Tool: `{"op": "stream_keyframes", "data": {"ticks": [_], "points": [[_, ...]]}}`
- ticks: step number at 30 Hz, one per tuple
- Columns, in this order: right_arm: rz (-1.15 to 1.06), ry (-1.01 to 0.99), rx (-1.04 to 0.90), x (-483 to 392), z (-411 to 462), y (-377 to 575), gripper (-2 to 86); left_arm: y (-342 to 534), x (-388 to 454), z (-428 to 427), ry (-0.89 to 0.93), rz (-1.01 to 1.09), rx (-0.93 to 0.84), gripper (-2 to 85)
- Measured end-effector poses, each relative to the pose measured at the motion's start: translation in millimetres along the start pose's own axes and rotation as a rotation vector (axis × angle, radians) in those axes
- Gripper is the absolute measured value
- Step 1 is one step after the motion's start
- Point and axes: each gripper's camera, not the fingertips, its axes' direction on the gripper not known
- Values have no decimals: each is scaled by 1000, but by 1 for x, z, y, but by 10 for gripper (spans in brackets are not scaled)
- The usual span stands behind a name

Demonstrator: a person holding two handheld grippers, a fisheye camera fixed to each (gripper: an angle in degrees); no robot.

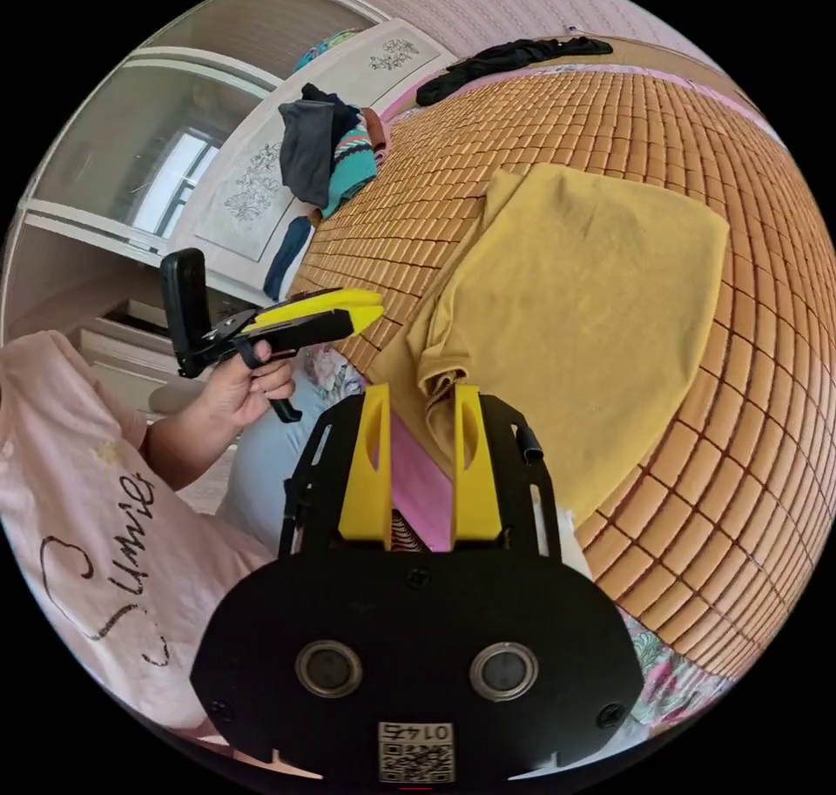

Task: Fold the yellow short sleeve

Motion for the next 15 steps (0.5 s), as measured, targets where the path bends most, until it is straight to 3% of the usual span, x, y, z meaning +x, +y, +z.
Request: {"op": "stream_keyframes", "data": {"ticks": [2,5,12,15], "points": [[-82,-81,-77,-14,7,-7,98,7,-4,-3,1,-18,-2,64],[-155,-52,-141,-25,-3,-23,94,13,-8,1,12,-29,-21,66],[-144,394,50,7,-71,-128,86,0,1,19,-42,12,-8,84],[-109,495,42,30,-67,-176,98,-6,4,34,-75,22,-39,86]]}}
